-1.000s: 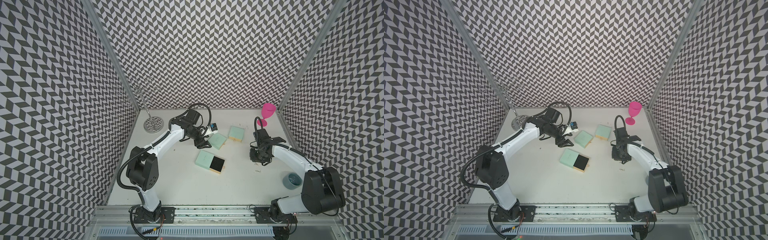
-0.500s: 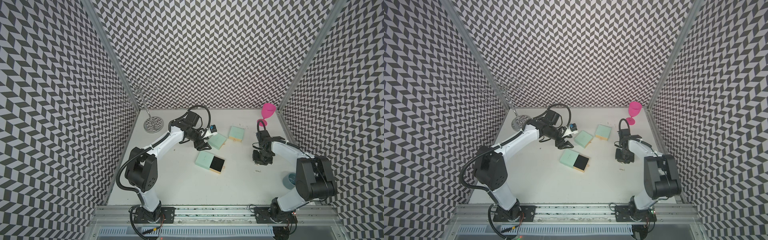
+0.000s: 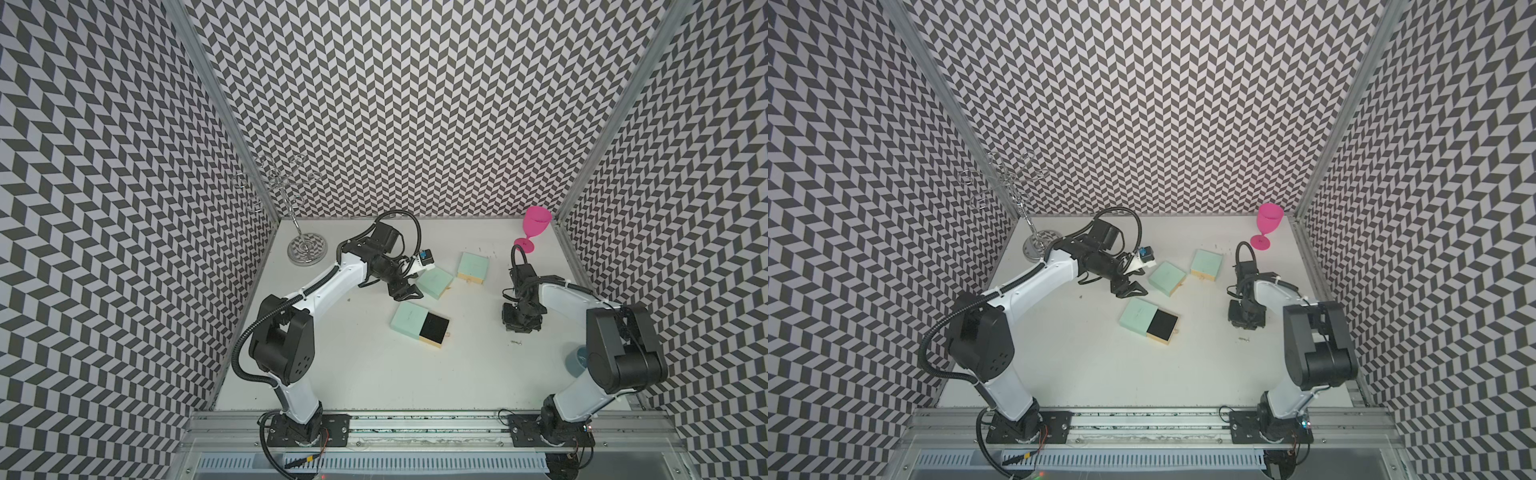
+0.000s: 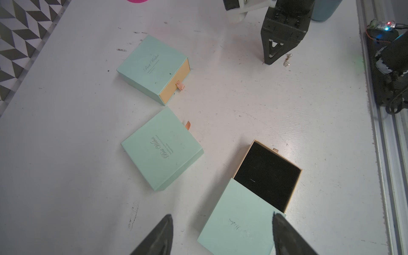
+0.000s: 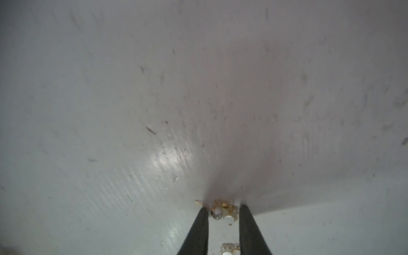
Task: Place the earrings into the drawer-style jewelry box
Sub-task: Pick up the earring from the center of the board.
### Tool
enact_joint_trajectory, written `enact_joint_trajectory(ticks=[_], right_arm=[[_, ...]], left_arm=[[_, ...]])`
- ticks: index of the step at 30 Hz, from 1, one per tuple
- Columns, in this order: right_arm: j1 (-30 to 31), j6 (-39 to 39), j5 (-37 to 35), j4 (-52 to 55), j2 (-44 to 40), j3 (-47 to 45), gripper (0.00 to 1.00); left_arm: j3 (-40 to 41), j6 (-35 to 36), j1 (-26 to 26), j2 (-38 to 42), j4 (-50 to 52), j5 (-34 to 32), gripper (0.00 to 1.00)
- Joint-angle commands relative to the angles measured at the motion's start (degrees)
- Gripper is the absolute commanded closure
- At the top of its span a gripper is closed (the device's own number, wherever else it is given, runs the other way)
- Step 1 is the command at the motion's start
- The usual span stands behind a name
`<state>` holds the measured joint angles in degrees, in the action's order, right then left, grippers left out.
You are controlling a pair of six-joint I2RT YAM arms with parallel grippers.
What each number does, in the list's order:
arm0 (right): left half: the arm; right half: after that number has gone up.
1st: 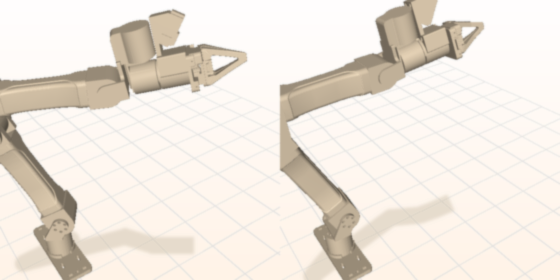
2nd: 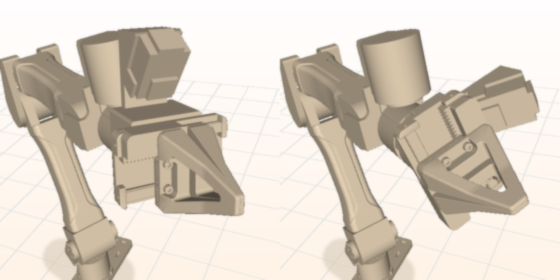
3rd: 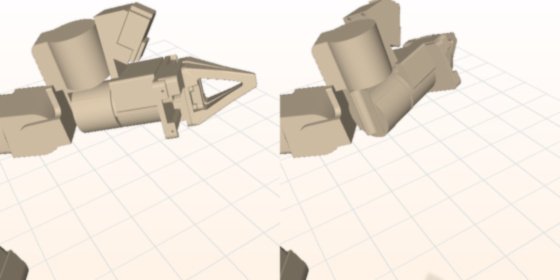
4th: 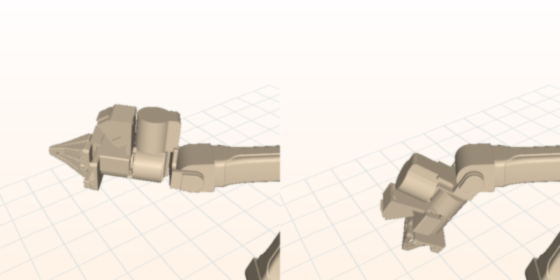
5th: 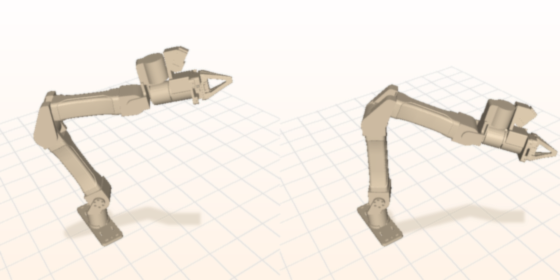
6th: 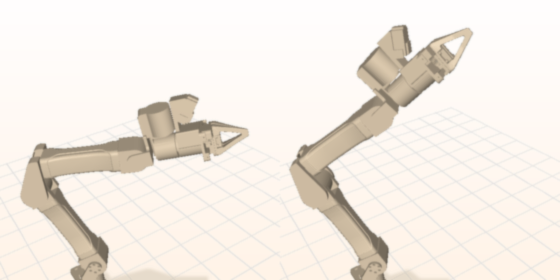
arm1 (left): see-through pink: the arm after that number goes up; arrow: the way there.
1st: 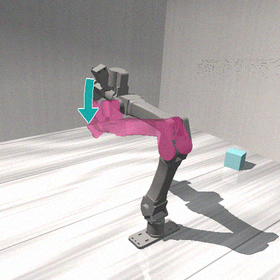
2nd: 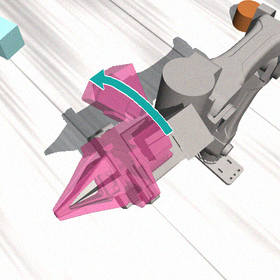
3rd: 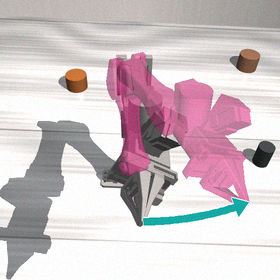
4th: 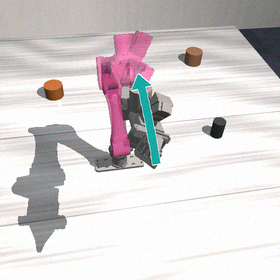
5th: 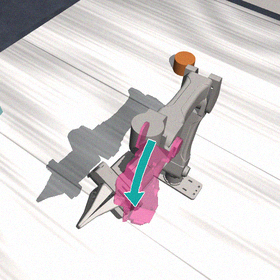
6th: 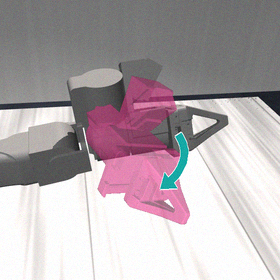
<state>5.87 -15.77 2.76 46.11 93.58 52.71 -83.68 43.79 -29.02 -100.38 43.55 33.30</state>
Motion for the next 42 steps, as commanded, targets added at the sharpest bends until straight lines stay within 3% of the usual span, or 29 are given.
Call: enact_joint_trajectory(ticks=[1, 11, 18, 30, 42], right_arm=[[0.06, 0.87, 1.95, -1.46, 1.43, -0.06, 0.76], [1.62, 0.86, 2.89, -1.63, 1.55, -1.37, 0.84], [4.00, -0.53, 1.38, -1.62, 2.03, -2.15, 0.81], [4.48, -0.82, 0.31, -1.54, 1.80, -2.17, 0.89], [4.50, -2.29, 3.64, 2.99, -5.13, 1.59, 0.90]], left_arm=[[0.45, -0.05, -0.28, 0.97, -0.75, 0.89, 0.28], [1.13, -0.32, -0.30, 1.18, -1.18, 0.92, 0.28], [1.39, -0.19, -0.31, 1.29, -1.38, 0.89, 0.28], [1.41, 0.02, -0.28, 1.43, -1.60, 0.37, 0.28], [1.41, 0.29, -0.28, 1.23, -1.83, 0.19, 0.28]])
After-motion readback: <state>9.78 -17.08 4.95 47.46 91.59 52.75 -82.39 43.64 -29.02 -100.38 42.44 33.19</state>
